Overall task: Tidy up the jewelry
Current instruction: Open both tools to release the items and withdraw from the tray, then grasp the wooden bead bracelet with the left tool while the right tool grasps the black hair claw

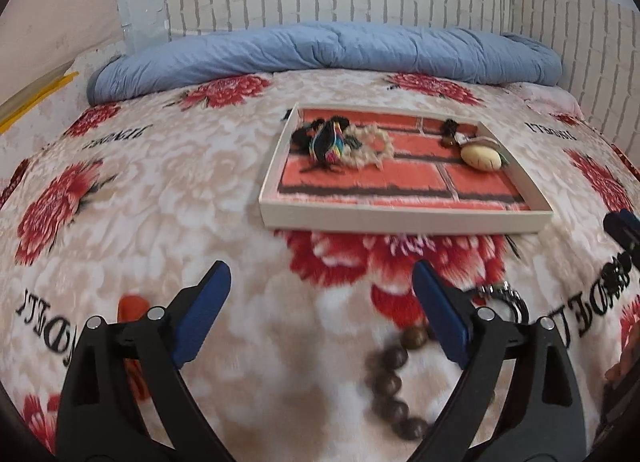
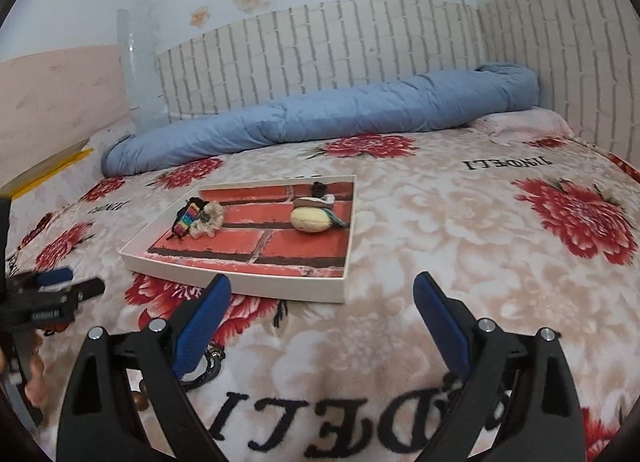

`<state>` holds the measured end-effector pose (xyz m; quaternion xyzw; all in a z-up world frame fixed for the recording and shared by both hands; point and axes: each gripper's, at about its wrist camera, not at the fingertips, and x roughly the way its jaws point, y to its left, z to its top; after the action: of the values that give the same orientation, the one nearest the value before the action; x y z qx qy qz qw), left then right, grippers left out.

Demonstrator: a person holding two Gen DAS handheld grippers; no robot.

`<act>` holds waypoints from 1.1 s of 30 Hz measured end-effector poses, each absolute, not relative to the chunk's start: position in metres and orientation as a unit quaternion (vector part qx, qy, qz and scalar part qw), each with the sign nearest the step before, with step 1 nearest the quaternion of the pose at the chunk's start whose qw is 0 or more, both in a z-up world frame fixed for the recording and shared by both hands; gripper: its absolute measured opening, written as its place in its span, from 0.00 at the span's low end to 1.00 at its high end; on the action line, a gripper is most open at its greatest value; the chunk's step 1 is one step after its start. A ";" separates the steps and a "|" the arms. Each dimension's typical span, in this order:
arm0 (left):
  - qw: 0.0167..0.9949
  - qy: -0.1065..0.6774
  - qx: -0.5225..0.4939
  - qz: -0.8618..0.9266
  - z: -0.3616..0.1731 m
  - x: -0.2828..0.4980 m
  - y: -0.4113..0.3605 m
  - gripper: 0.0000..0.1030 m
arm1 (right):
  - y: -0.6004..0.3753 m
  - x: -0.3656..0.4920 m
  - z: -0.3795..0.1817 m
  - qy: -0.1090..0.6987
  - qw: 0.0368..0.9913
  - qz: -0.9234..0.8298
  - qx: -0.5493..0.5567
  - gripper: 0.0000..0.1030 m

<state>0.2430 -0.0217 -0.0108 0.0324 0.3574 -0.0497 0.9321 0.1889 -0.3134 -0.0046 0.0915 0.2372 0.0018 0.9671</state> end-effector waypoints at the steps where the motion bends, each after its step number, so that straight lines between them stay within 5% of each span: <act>1: 0.931 0.360 0.034 -0.050 -0.012 0.240 -0.023 0.87 | -0.317 0.187 -0.004 0.241 0.966 -0.009 0.096 0.88; 18: 0.917 0.393 0.032 -0.053 -0.032 0.219 -0.024 0.86 | -0.375 0.157 0.006 0.283 0.952 -0.087 0.085 0.88; 24: 0.911 0.408 0.033 -0.056 -0.041 0.221 -0.025 0.72 | -0.395 0.156 -0.010 0.310 0.940 -0.100 0.104 0.88; 33: 0.899 0.432 0.027 -0.064 -0.050 0.226 -0.025 0.66 | -0.380 0.173 -0.021 0.368 0.922 -0.102 0.062 0.88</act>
<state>0.2261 -0.0247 -0.0499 0.0273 0.4321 -0.0644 0.8991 0.1726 -0.3801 -0.0211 0.0623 0.3682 -0.1021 0.9220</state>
